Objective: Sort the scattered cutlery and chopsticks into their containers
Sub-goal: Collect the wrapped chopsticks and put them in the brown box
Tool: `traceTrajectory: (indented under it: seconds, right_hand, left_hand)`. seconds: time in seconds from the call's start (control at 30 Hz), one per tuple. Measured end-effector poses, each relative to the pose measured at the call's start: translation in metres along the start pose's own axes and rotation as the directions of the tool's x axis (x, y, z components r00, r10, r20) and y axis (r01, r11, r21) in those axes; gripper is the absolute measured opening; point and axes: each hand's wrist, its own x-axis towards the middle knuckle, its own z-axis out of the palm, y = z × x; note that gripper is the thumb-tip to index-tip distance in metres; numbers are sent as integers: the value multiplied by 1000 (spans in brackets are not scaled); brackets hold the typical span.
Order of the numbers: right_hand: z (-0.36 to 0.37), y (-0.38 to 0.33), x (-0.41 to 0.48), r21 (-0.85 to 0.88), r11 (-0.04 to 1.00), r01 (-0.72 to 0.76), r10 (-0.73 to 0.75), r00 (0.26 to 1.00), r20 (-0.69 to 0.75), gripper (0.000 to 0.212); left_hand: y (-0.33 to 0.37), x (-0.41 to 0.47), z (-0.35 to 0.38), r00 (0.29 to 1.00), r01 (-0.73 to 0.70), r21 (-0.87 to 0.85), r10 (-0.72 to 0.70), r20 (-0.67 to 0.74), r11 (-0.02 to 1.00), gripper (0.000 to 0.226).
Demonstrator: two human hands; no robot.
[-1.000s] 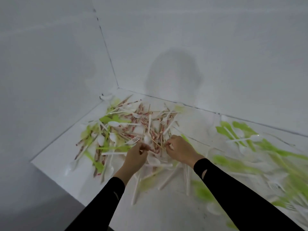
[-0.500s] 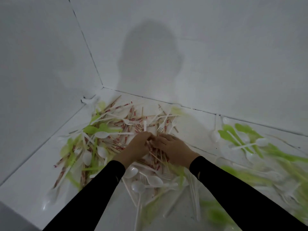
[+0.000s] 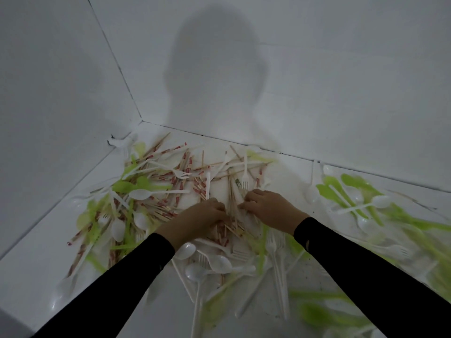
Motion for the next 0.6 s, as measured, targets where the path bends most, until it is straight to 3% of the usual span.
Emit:
traceTrajectory:
  seconds: [0.2,0.4,0.5,0.6]
  right_hand:
    - [-14,15,-14,94,994,-63,67,997,-41,28]
    - [-27,10,11,202,973,-110,139,981,-135,33]
    - [-34,10,24,224,947,-231,274,943,-187,40]
    - [-34,14,33,260,904,-339,387,907,-163,44]
  left_hand:
    - [-41,-12,-27,993,83,153,-69,-93,985,54]
    - [-28,9,-32,998,-41,346,53,-25,937,32]
    - [-22,21,-27,996,-86,428,70,53,900,37]
    - [-23,28,-27,969,-110,460,-8,247,881,72]
